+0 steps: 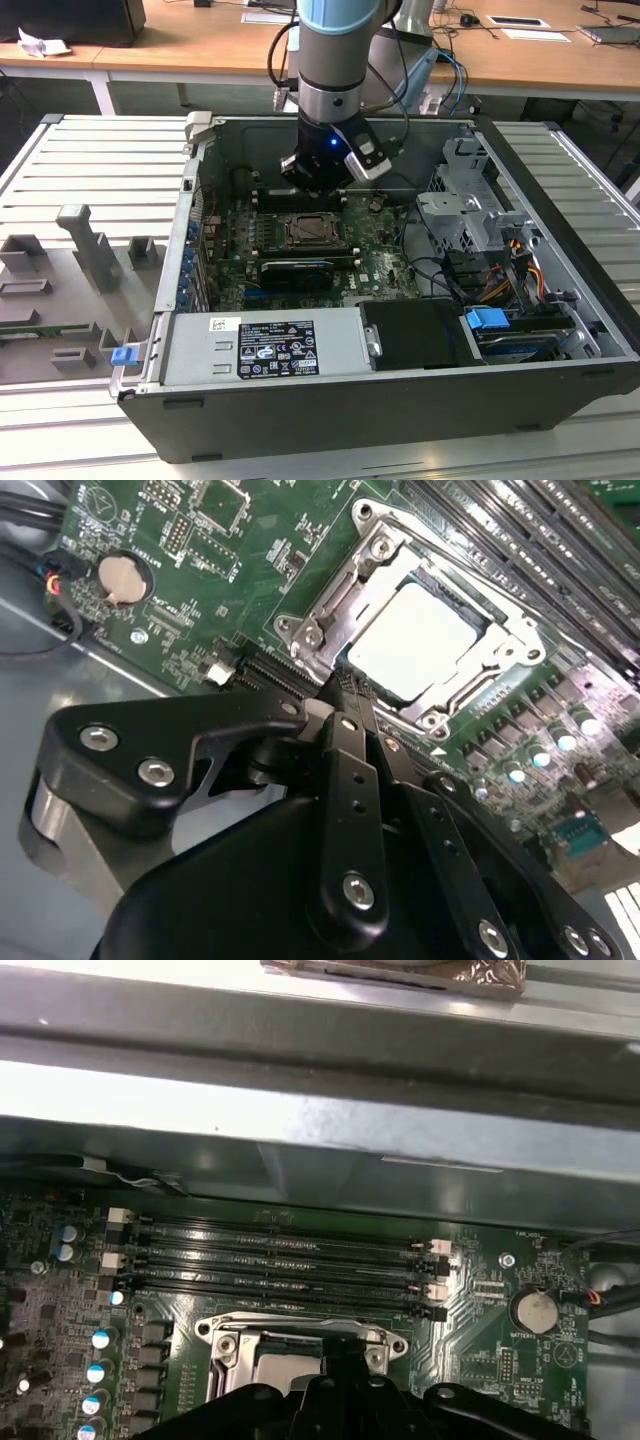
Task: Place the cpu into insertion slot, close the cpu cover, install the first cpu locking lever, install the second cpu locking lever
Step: 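Install the second cpu locking lever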
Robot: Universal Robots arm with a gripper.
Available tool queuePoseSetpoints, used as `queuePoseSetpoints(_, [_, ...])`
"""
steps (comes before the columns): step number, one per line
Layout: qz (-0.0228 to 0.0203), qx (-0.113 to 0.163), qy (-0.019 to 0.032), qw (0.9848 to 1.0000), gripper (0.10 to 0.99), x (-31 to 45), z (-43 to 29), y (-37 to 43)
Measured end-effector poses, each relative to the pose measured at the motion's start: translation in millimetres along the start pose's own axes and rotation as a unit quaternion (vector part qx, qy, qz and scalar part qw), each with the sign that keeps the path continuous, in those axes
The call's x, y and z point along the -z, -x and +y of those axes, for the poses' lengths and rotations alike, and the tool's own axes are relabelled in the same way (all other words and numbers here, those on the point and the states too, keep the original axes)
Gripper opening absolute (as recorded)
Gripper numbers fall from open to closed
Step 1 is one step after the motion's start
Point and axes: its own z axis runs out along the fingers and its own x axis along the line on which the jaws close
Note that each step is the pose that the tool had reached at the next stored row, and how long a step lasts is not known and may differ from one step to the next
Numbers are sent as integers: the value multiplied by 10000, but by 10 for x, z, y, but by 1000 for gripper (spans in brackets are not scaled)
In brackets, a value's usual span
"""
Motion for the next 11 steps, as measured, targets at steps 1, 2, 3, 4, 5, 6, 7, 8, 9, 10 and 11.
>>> queuePoseSetpoints(1, [0, 1, 0, 10000, 106, 3, -5, 0])
queuePoseSetpoints(2, [-1, 0, 0, 10000, 106, 5, -15, -1])
queuePoseSetpoints(3, [0, 0, 0, 10000, 106, 6, -26, -2])
queuePoseSetpoints(4, [0, 0, 0, 10000, 106, 7, -35, -3])
queuePoseSetpoints(5, [0, 0, 0, 10000, 106, 8, -43, -4])
queuePoseSetpoints(6, [0, 0, 0, 10000, 106, 9, -50, -5])
queuePoseSetpoints(7, [-1, -1, 0, 10000, 106, 10, -54, -5])
queuePoseSetpoints(8, [0, 0, 0, 10000, 106, 10, -59, -6])
queuePoseSetpoints(9, [0, 0, 0, 10000, 106, 11, -65, -6])
queuePoseSetpoints(10, [0, -1, 0, 10000, 106, 13, -76, -7])
queuePoseSetpoints(11, [0, 0, 0, 10000, 106, 14, -88, -8])
